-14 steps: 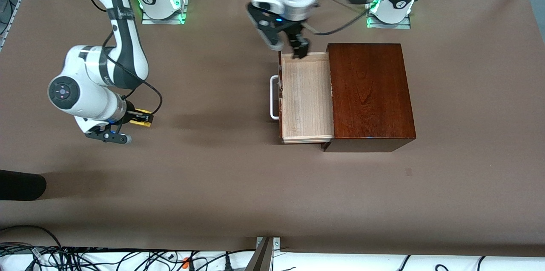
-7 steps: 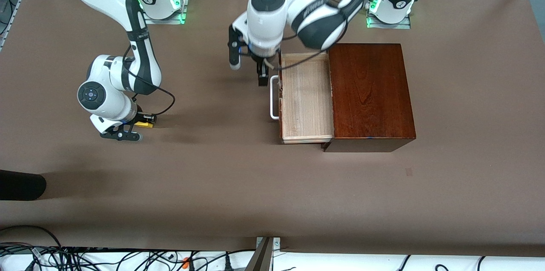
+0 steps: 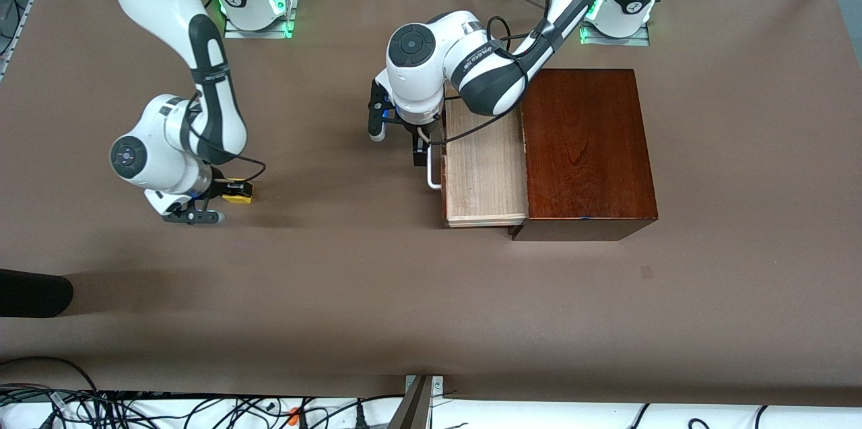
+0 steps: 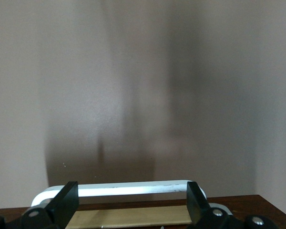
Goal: Open drawer, take yellow block, close drawer
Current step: 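Set the cube on the table while the left gripper pushes the drawer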
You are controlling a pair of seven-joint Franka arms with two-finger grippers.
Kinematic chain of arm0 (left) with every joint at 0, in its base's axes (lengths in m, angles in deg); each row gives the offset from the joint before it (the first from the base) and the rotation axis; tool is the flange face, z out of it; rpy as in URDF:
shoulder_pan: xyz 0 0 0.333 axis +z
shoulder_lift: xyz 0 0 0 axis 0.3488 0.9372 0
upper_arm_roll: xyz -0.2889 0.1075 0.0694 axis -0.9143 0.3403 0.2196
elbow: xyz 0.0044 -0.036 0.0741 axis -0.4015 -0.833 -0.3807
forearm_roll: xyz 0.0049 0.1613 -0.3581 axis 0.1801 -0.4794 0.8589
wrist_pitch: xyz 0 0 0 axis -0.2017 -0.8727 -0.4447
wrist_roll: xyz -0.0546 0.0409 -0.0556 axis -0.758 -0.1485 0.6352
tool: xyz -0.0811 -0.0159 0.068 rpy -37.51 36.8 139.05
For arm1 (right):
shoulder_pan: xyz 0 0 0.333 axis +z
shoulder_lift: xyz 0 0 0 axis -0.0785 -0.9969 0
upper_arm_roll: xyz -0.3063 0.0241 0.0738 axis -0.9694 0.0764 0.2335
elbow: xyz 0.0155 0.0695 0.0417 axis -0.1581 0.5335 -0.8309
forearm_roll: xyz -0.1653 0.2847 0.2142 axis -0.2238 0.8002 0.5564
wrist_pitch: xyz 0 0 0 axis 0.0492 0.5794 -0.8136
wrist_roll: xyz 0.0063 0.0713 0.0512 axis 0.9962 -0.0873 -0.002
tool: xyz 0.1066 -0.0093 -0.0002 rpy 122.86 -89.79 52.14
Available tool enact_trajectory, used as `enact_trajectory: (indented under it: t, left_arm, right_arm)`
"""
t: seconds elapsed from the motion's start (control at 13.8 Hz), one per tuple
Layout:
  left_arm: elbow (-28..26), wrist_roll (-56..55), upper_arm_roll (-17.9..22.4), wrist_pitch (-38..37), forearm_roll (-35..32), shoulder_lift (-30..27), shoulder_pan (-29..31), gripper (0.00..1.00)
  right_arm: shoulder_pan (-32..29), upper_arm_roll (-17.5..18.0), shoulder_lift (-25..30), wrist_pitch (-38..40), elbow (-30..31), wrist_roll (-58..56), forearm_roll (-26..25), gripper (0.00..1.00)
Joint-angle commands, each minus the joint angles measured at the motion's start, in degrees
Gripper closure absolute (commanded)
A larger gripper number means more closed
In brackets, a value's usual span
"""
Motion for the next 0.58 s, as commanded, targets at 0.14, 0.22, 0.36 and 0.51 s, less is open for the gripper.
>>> enact_trajectory:
  t: [0.14,0.22,0.36,0.51]
  left_arm:
    - [1.3,0.9,0.5,-5.1,-1.3,-0.2,0.2,0.00]
    - [1.2,0.8,0.6,-6.0,-1.3,-0.2,0.2,0.00]
    - [0.9,-0.1,0.7,-6.4,-1.3,-0.2,0.1,0.00]
    - [1.2,-0.8,1.1,-8.9,-1.3,-0.4,0.2,0.00]
  right_arm:
    - [0.2,0.1,2.2,2.0,-1.6,-1.2,1.2,0.00]
    - [0.2,-0.2,3.2,4.1,-2.4,-1.2,1.1,0.00]
    - [0.2,-1.8,4.3,9.7,-5.4,-0.9,0.4,0.00]
    - [0.2,-4.4,4.3,17.0,-10.4,0.2,-1.0,0.00]
